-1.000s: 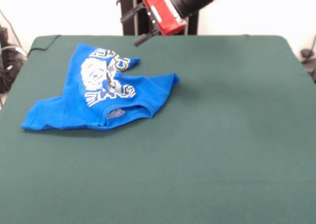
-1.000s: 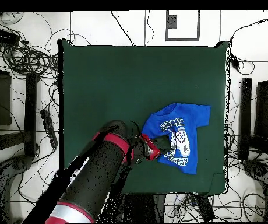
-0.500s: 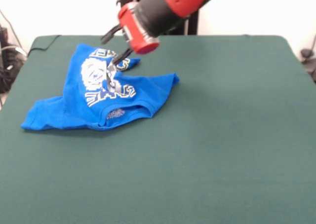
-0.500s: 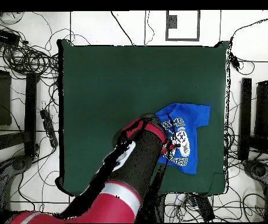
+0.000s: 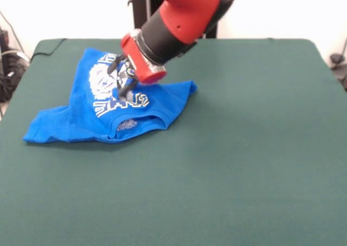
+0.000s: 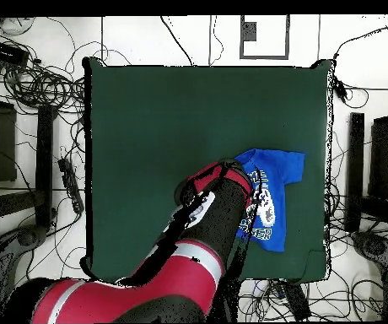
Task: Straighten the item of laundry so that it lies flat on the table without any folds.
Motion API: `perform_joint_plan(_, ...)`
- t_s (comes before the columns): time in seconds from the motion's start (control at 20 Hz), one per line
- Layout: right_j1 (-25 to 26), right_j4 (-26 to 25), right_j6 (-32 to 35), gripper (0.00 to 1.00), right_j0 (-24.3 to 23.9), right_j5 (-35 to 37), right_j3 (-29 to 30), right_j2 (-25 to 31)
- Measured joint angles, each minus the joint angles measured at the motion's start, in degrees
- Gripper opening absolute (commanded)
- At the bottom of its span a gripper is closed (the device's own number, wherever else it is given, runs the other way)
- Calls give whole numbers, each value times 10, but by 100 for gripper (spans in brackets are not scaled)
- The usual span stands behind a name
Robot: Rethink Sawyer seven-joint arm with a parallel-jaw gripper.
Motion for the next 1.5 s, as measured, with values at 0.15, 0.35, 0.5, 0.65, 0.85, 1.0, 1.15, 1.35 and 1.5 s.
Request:
perform_joint_plan(0.15, 8, 14, 0, 100, 0, 0, -8, 11)
perform_joint_plan(0.35, 16, 27, 0, 100, 0, 0, -21, 26)
perform_joint_plan(0.5, 19, 35, 0, 100, -4, 11, -30, 31)
perform_joint_plan(0.65, 19, 42, 0, 100, -11, 28, -38, 37)
perform_joint_plan(0.85, 20, 43, 0, 100, -15, 45, -47, 42)
perform_joint_plan(1.0, 21, 43, 0, 100, -17, 54, -52, 45)
perform_joint_plan(1.15, 27, 38, 0, 100, -14, 60, -62, 42)
perform_joint_plan(1.35, 58, 13, 0, 100, 14, 51, -96, 11)
perform_joint_plan(1.5, 88, -10, 0, 100, 37, 36, -131, -16)
